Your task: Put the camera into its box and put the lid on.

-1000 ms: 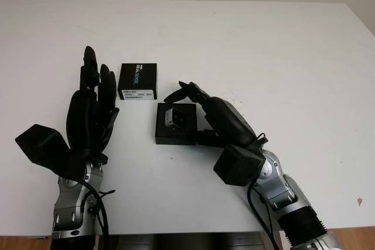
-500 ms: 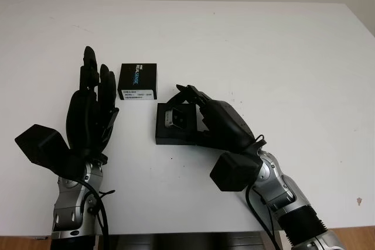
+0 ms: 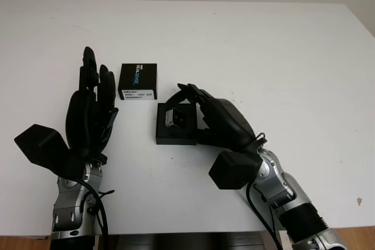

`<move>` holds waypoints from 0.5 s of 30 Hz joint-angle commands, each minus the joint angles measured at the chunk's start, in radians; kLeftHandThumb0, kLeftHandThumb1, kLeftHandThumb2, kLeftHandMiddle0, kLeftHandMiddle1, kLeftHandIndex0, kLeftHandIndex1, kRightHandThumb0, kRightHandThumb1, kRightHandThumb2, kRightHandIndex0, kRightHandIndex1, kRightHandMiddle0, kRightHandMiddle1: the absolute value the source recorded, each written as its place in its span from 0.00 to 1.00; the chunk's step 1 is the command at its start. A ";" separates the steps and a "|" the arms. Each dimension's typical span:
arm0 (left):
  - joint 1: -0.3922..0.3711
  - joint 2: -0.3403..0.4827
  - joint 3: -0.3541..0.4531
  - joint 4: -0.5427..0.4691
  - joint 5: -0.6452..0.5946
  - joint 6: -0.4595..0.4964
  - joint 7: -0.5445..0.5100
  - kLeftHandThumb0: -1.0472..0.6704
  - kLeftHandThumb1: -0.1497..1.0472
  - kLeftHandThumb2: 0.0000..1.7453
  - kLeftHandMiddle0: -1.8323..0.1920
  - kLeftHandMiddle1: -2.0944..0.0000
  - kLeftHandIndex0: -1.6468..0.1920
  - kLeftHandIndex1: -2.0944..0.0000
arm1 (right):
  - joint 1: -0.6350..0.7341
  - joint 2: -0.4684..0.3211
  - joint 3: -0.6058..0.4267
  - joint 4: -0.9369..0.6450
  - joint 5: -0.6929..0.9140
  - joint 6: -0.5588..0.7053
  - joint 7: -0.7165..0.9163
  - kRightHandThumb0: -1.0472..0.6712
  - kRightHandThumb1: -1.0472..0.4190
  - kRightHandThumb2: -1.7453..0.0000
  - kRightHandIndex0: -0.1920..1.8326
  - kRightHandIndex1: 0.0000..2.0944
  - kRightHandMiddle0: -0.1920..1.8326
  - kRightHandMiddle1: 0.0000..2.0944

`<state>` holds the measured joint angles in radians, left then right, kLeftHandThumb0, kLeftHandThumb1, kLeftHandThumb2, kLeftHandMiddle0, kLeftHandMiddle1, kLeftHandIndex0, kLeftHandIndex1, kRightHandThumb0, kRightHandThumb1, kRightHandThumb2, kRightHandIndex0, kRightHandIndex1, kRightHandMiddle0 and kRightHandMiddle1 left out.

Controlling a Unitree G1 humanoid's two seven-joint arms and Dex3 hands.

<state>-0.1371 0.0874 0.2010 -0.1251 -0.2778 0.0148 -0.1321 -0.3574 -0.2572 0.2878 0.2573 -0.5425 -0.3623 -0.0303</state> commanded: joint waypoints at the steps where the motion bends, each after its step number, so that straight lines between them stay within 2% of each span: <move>1: 0.001 0.012 0.003 -0.017 -0.003 -0.003 -0.006 0.17 1.00 0.23 1.00 1.00 1.00 1.00 | -0.008 -0.013 -0.013 -0.001 0.000 0.018 0.002 0.35 0.06 0.97 0.18 0.12 0.08 0.57; 15: 0.002 0.018 -0.001 -0.019 -0.002 -0.001 -0.006 0.17 1.00 0.23 1.00 1.00 1.00 1.00 | -0.005 -0.022 -0.011 -0.020 -0.007 0.046 0.006 0.35 0.05 0.97 0.19 0.12 0.12 0.52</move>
<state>-0.1371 0.1027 0.2015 -0.1252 -0.2767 0.0148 -0.1352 -0.3672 -0.2614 0.2842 0.2471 -0.5427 -0.3285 -0.0265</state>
